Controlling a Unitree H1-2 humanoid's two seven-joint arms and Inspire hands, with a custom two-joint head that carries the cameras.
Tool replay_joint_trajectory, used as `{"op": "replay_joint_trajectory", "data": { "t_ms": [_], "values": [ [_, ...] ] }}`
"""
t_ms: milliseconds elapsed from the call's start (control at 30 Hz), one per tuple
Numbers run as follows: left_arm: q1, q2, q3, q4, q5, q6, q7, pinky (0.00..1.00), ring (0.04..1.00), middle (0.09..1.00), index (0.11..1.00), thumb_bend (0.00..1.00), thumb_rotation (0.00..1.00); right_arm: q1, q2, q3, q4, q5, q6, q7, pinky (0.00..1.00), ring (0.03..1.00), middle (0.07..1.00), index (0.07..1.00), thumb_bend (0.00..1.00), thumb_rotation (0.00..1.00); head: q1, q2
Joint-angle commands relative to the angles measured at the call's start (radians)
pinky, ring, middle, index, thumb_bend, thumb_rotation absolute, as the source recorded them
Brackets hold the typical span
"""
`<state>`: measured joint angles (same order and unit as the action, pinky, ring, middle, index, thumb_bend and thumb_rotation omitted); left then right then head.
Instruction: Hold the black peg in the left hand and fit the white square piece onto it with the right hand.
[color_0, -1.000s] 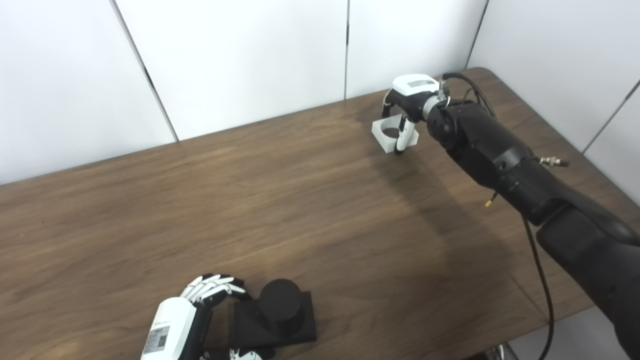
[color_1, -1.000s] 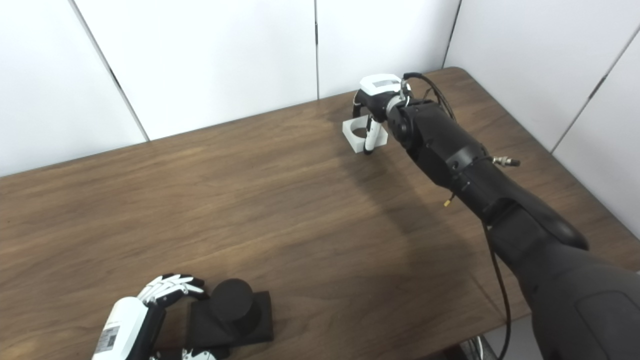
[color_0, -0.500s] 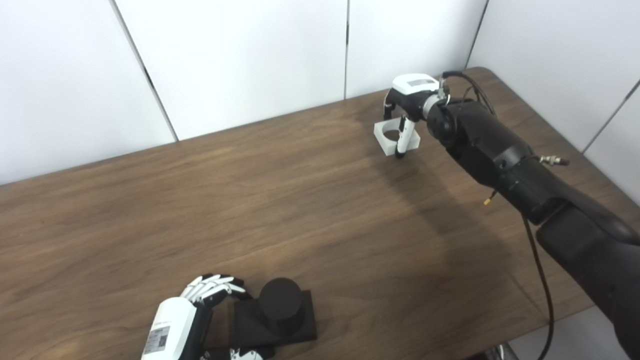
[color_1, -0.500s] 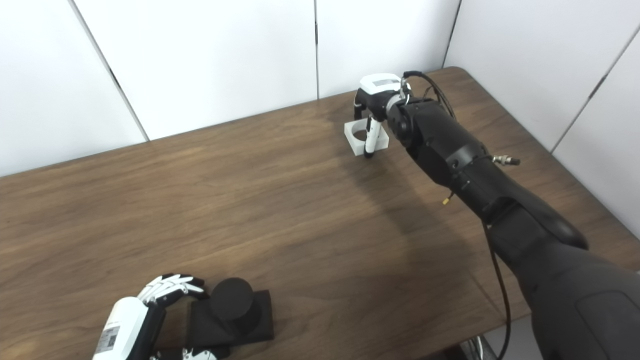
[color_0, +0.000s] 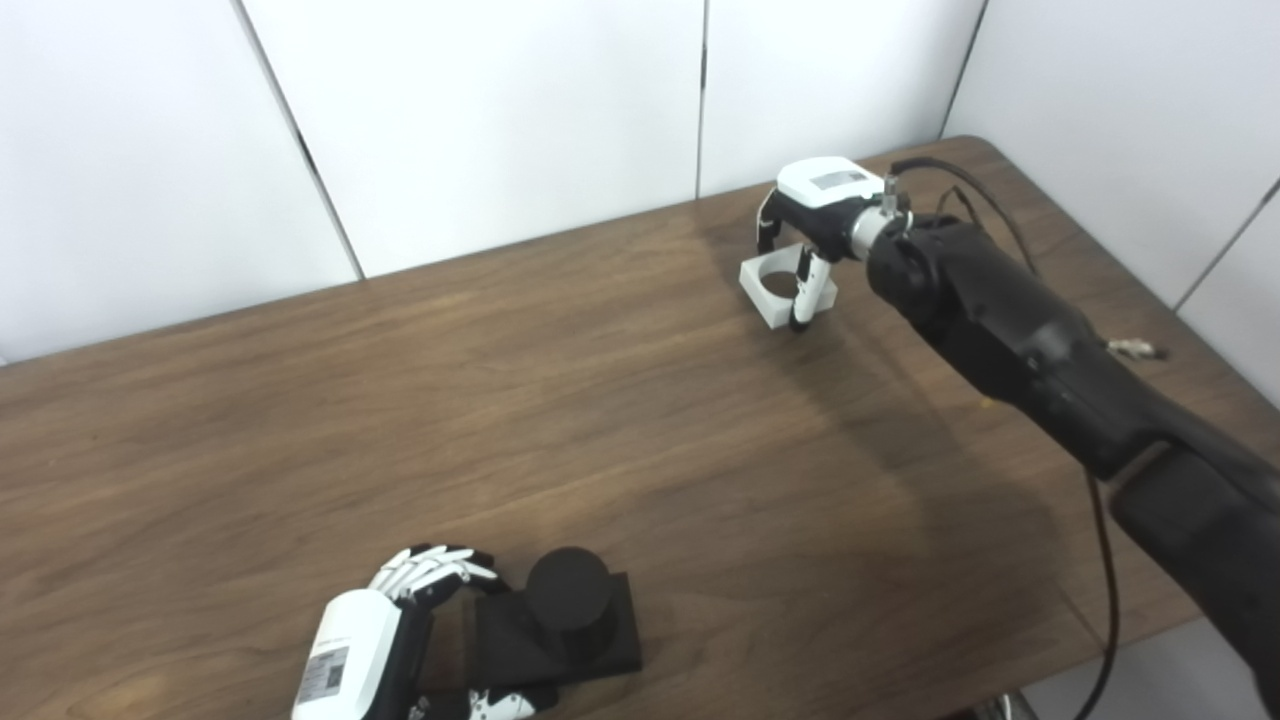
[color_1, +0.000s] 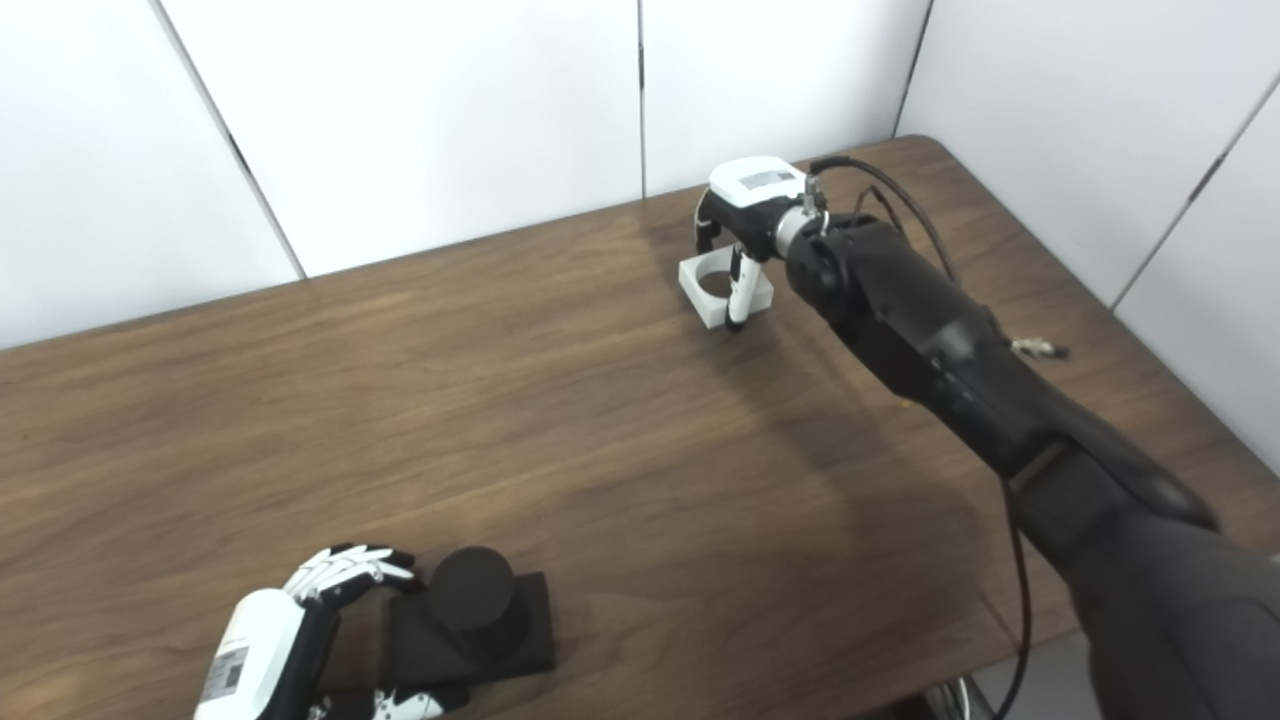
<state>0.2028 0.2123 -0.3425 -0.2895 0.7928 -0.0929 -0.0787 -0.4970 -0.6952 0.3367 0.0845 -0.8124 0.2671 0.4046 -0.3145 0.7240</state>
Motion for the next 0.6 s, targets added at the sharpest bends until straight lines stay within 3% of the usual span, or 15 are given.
{"op": "replay_joint_trajectory", "data": {
  "t_ms": [0,100,300,567],
  "values": [
    [0.008,-0.011,-0.014,-0.011,0.024,0.027,-0.028,0.85,0.800,0.748,0.484,0.52,0.04,-0.005,-0.042,-0.043,-0.149,-0.001,0.000,0.019,0.81,0.849,0.757,0.485,0.52,0.13,0.015,0.003],
    [0.003,-0.030,-0.019,-0.017,0.040,0.053,-0.038,0.83,0.801,0.748,0.484,0.52,0.04,0.051,-0.055,-0.067,-0.324,0.014,-0.025,0.060,0.80,0.844,0.744,0.485,0.52,0.13,0.050,0.008],
    [-0.011,-0.067,-0.043,-0.021,0.080,0.108,-0.060,0.83,0.807,0.757,0.485,0.52,0.04,0.126,-0.040,-0.107,-0.629,0.073,0.025,0.227,0.84,0.847,0.754,0.485,0.52,0.13,0.122,0.021],
    [-0.028,-0.103,-0.068,-0.018,0.093,0.168,-0.089,0.84,0.817,0.766,0.485,0.52,0.04,0.177,0.023,-0.117,-0.816,0.094,0.030,0.341,0.89,0.838,0.743,0.484,0.52,0.13,0.182,0.052]
  ]
}}
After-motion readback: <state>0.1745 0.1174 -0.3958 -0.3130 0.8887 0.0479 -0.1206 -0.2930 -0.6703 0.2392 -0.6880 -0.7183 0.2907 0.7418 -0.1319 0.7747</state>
